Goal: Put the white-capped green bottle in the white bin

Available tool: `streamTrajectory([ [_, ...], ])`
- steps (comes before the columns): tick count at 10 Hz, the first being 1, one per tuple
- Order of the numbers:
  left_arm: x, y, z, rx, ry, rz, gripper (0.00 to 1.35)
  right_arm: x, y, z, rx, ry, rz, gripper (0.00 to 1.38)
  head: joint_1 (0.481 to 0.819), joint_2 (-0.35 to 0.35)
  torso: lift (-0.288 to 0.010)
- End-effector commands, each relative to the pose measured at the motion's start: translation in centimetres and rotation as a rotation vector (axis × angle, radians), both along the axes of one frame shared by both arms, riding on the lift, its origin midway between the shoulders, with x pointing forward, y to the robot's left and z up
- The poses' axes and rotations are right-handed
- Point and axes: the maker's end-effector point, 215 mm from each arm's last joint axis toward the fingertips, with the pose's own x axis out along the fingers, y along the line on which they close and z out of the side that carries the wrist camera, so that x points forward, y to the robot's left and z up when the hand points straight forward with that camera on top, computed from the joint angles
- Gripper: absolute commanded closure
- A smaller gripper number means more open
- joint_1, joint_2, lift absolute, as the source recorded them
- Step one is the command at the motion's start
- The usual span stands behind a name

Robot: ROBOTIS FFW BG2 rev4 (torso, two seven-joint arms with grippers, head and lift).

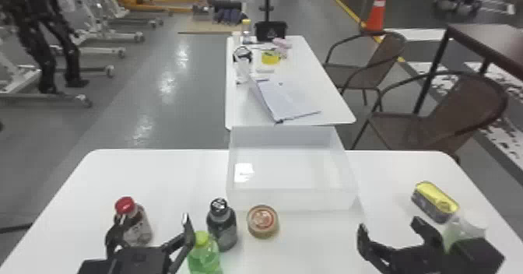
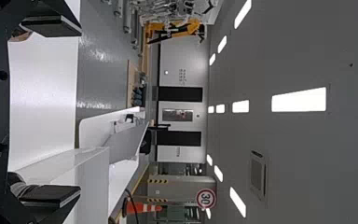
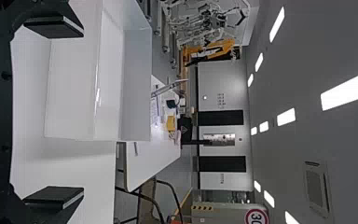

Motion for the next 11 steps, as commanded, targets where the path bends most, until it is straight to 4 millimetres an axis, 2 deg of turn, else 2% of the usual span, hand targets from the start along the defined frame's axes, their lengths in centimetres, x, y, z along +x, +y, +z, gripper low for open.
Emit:
streamTrajectory([
  [1,0.0,-0.1,0.1,-0.001,-0.002,0.0,0.11,0.1,0.0,0.1,-0.001,-0.002,0.0,0.11,0.549,0.0,-0.1],
  [9,0.0,-0.3,0.2,-0.005,-0.007,-0.003,0.11,0.1,0.0,0.3,-0.002,-0.006,0.001,0.11,0.549,0.0,-0.1],
  [11,0.1,-0.4,0.3,-0.004,-0.007,-0.004,0.11,1.1,-0.6,2.9,-0.03,-0.047,-0.009,0.11,0.549,0.0,-0.1],
])
